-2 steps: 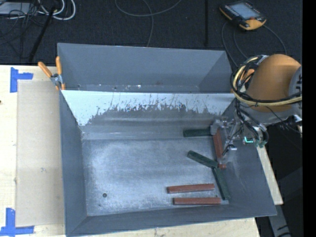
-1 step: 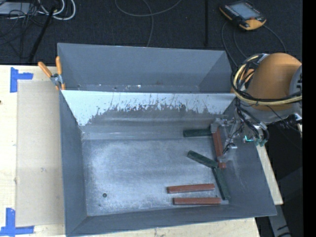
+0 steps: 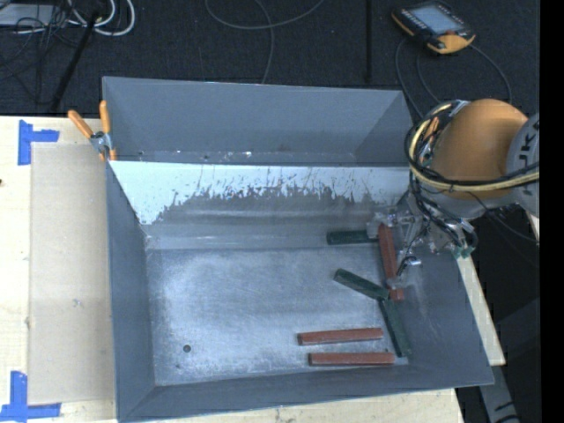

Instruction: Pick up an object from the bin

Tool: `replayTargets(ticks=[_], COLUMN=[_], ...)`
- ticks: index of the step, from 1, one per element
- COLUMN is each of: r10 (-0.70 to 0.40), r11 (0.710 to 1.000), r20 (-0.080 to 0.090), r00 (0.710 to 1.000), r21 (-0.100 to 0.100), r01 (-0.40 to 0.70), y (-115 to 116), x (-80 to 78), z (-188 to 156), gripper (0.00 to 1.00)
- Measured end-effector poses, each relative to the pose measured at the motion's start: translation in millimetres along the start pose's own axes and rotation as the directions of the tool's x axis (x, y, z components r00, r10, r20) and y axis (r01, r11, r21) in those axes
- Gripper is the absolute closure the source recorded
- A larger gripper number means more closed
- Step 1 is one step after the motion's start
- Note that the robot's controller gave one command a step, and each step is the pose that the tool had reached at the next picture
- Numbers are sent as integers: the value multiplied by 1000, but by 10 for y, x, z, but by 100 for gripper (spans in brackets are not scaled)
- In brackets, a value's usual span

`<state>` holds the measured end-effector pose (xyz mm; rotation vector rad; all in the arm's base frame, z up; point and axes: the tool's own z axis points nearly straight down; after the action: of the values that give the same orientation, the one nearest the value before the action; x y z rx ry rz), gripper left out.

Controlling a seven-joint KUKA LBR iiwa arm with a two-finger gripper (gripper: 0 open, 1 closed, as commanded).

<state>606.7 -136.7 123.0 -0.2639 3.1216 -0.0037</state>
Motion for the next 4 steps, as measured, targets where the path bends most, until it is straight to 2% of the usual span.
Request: replayTargets(ticks=[1,2,3,4], r10=[-180,-347,-348,-314], r11=[984,938,938,949], r20=[-9,-6,-6,-5], r00=[984,938,938,949], r21=[-7,-7,-7,-6], r01=[180,347,348,314], y=[184,182,184,530], x=[269,410,409,-22], z=[405,526,525,-560], gripper=[0,100,100,100])
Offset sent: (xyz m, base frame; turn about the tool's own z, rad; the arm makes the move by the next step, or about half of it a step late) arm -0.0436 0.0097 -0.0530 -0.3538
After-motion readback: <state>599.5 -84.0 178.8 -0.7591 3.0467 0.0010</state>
